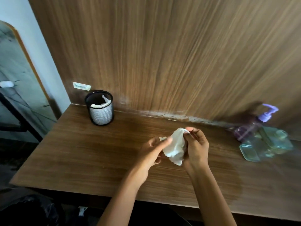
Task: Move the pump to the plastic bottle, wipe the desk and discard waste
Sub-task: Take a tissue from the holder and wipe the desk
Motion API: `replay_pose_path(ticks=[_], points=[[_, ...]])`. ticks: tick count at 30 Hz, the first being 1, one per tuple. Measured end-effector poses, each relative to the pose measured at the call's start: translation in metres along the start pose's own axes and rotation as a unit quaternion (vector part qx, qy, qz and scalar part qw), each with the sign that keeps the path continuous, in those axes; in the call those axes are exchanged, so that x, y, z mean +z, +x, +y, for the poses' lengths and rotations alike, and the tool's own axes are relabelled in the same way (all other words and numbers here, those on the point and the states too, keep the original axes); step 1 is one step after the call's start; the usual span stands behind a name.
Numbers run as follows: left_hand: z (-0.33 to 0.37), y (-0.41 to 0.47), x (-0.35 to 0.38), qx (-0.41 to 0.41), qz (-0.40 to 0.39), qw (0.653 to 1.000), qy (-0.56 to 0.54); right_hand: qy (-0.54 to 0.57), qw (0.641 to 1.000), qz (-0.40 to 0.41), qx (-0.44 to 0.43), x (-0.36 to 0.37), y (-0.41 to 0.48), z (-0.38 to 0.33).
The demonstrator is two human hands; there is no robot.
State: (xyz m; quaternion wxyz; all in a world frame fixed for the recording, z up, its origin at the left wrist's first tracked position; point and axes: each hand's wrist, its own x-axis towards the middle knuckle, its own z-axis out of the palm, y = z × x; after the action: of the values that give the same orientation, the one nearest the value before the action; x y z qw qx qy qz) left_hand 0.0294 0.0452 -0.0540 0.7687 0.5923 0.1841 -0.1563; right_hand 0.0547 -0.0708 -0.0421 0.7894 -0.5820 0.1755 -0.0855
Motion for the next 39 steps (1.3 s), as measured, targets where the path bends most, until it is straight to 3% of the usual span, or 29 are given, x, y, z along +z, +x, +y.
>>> replay_pose_path(ticks=[2,4,6,8,10,12,17,21,25,29,32,34,37,39], points=[[-0.002,0.000,-0.006,0.021,-0.008,0.999,-0.036,0.005,0.999,-0.031,0.018,-0.003,-0.001,0.000],[-0.002,0.001,-0.018,0.057,0.043,0.992,-0.108,0.007,0.996,-0.082,0.044,-0.001,-0.003,0.000],[-0.008,0.005,0.014,0.095,0.079,0.989,-0.080,0.005,0.993,-0.101,0.060,-0.037,0.008,-0.008],[-0.012,0.007,0.012,0.217,0.140,0.964,0.057,-0.011,0.987,-0.142,0.070,-0.037,0.006,-0.009],[-0.015,0.012,0.016,0.322,0.189,0.903,0.212,-0.021,0.984,-0.166,0.063,-0.039,0.002,-0.012],[-0.017,0.013,0.024,0.353,0.202,0.875,0.263,-0.063,0.986,-0.156,0.022,-0.047,0.003,-0.014],[-0.018,0.009,0.039,0.345,0.175,0.877,0.283,-0.161,0.980,-0.086,-0.074,-0.067,0.004,-0.016],[-0.020,0.010,0.049,0.334,0.173,0.881,0.287,-0.203,0.973,-0.042,-0.100,-0.073,0.004,-0.017],[-0.025,0.006,0.062,0.255,0.082,0.914,0.304,-0.317,0.937,0.025,-0.147,-0.093,0.007,-0.027],[-0.031,0.006,0.063,0.200,0.105,0.839,0.496,-0.507,0.850,0.077,-0.117,-0.124,0.012,-0.021],[-0.029,0.010,0.056,0.187,0.164,0.836,0.489,-0.516,0.838,0.102,-0.144,-0.129,0.011,-0.017],[-0.026,0.013,0.052,0.186,0.188,0.843,0.468,-0.511,0.841,0.083,-0.157,-0.119,0.006,-0.013],[-0.025,0.016,0.049,0.184,0.212,0.863,0.419,-0.512,0.851,-0.013,-0.114,-0.092,-0.008,0.003],[-0.025,0.018,0.047,0.194,0.223,0.882,0.367,-0.546,0.829,-0.071,-0.096,-0.073,-0.016,0.023]])
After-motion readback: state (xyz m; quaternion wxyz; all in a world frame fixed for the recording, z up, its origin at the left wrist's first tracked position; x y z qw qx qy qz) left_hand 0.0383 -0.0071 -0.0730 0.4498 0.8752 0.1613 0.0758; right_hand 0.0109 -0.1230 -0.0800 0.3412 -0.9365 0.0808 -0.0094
